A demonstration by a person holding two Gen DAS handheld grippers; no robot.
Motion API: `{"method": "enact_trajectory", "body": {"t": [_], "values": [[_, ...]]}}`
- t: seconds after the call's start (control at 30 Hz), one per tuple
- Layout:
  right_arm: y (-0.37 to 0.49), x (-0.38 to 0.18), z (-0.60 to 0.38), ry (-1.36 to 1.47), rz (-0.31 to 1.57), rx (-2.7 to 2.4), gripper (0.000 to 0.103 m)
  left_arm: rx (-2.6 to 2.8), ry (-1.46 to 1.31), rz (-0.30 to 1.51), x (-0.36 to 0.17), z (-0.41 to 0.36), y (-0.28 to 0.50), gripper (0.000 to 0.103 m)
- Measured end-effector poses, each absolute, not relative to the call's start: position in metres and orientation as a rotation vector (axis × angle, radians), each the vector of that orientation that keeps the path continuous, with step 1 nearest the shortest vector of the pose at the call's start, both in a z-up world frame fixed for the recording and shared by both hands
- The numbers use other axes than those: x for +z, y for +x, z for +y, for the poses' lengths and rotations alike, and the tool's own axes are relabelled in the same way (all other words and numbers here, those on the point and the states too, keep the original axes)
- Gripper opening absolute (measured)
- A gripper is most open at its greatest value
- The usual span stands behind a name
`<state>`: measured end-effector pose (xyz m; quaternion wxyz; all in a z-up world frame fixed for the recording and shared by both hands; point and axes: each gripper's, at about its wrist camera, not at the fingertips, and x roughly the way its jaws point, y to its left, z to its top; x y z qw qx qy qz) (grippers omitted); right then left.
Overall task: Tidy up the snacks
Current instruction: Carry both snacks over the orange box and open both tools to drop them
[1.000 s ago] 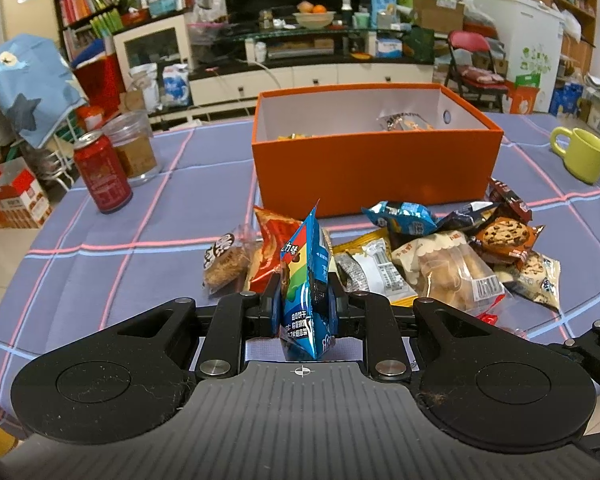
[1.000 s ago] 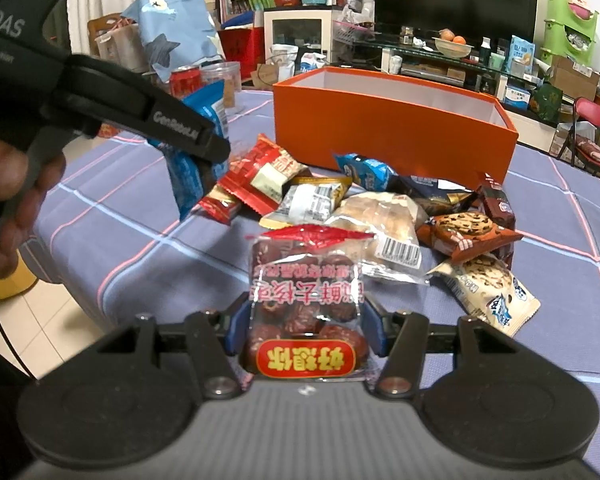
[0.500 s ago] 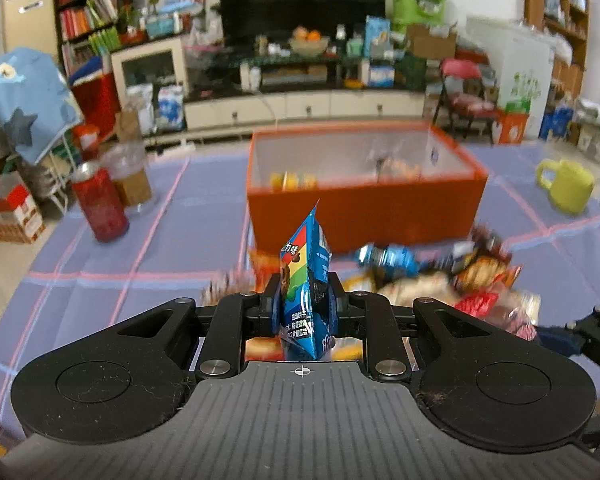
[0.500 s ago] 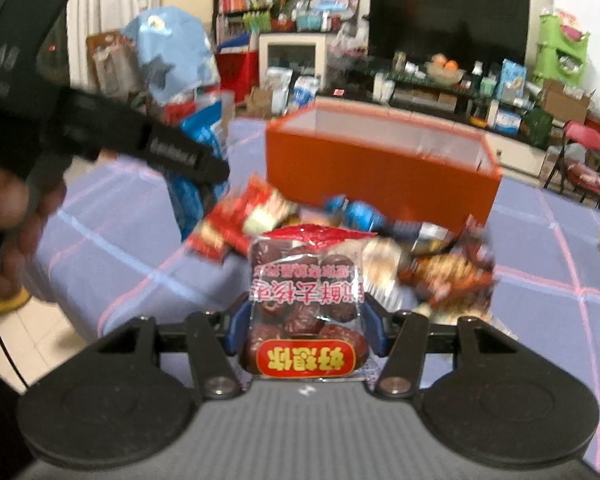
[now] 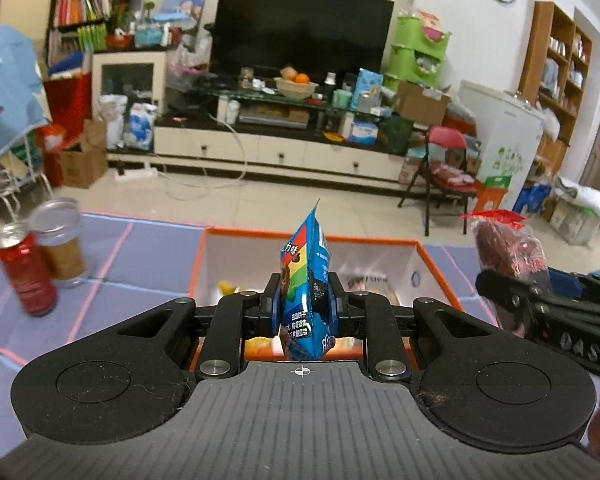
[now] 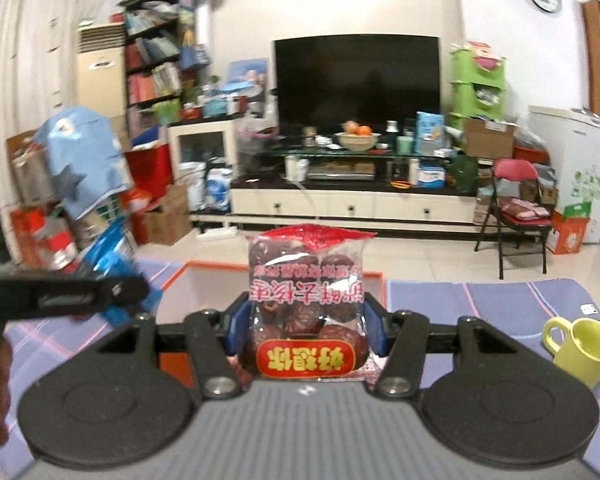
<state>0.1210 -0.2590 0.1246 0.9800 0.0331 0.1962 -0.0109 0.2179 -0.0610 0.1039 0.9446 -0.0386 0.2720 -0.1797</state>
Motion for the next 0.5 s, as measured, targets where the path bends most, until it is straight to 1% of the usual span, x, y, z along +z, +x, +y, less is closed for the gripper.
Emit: {"method": "enact_trajectory", "body": {"t": [0.2,0.33,0.5], "values": [[0.184,0.103,-0.279,0.116,0.431,-0.051,0.057,-0.379,-0.094,0.582,0.088,-0.078,0.264,0.0],[0.207,0.082,-0.28,0.123,0.481,-0.065,0.057,-0.354,-0.066,0.606,0.07,-0.096,0.282,0.0],[0.221,0.069,-0.281,0.11,0.512,-0.083,0.057,-0.328,-0.015,0.616,0.052,-0.119,0.289,0.0]]}}
